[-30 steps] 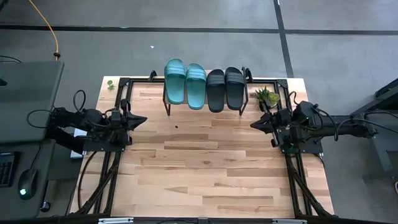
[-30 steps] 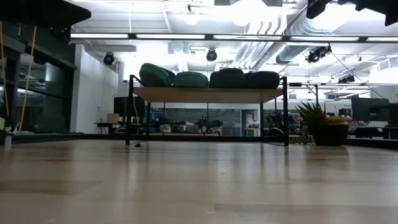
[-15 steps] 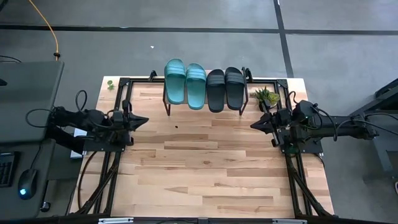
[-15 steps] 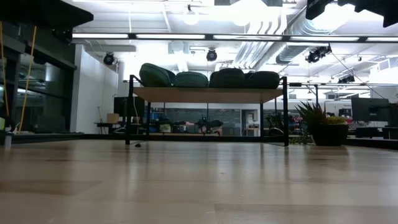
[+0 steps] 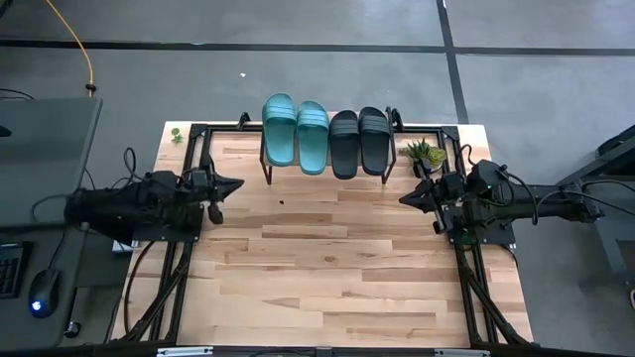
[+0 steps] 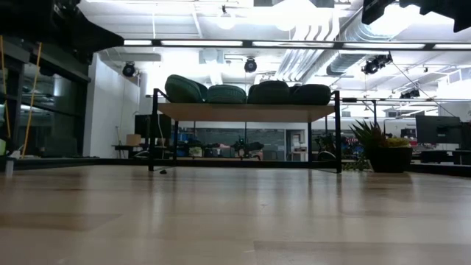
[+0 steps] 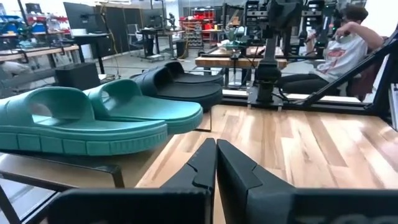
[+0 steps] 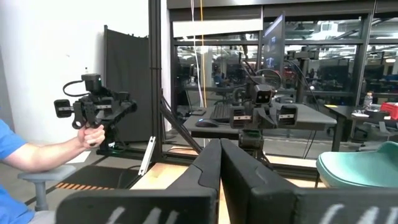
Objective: Pick and place slides into the shelf
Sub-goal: Return to Home Position
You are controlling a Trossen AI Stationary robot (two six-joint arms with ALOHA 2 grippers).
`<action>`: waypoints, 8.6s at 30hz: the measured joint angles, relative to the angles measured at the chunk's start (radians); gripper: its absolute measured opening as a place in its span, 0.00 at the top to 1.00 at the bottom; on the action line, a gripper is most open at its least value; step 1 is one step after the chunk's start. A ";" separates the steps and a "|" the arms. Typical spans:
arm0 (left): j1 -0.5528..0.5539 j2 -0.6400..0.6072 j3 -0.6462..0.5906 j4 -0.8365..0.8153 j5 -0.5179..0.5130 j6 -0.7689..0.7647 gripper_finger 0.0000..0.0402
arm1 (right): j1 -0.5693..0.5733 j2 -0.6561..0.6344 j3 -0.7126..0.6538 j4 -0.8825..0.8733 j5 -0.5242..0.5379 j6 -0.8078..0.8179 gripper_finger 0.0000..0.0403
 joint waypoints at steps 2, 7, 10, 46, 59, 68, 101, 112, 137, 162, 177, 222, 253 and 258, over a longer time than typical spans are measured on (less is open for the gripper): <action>0.073 0.000 0.000 -0.001 0.075 0.003 0.99 | 0.000 0.000 0.000 0.000 0.000 0.000 1.00; 0.175 0.000 0.000 0.005 0.188 0.023 0.99 | 0.000 0.000 0.000 -0.012 -0.011 -0.027 1.00; 0.183 -0.002 0.000 0.013 0.196 0.028 0.99 | 0.000 -0.006 0.000 -0.022 -0.012 -0.036 1.00; 0.182 -0.151 -0.199 0.140 0.010 0.015 0.99 | 0.000 -0.496 -0.385 0.086 0.128 -0.046 1.00; 0.072 -0.144 -0.257 0.274 -0.086 0.020 0.99 | 0.000 -0.495 -0.385 0.059 0.146 -0.038 1.00; -0.072 -0.143 -0.256 0.277 -0.264 0.087 0.99 | 0.000 -0.496 -0.385 0.043 0.157 -0.036 1.00; -0.086 -0.065 -0.257 0.214 0.100 0.203 0.99 | 0.000 -0.484 -0.384 -0.262 0.138 -0.102 1.00; -0.086 0.037 -0.256 0.220 0.087 0.179 0.99 | 0.000 -0.479 -0.383 -0.277 0.205 -0.102 1.00; -0.086 0.034 -0.256 0.227 0.014 0.182 0.99 | 0.001 -0.479 -0.382 -0.286 0.256 -0.072 1.00; -0.086 0.034 -0.256 0.227 0.018 0.182 0.99 | 0.000 -0.479 -0.382 -0.286 0.256 -0.072 1.00; -0.086 0.034 -0.256 0.227 0.018 0.182 0.99 | 0.000 -0.479 -0.381 -0.286 0.256 -0.072 1.00; -0.086 0.035 -0.256 0.227 0.016 0.182 0.99 | 0.001 -0.479 -0.381 -0.286 0.255 -0.072 1.00; -0.087 0.035 -0.256 0.227 0.016 0.182 0.99 | 0.000 -0.479 -0.381 -0.286 0.255 -0.072 1.00; -0.086 0.034 -0.256 0.227 0.016 0.182 0.99 | 0.001 -0.479 -0.381 -0.286 0.255 -0.072 1.00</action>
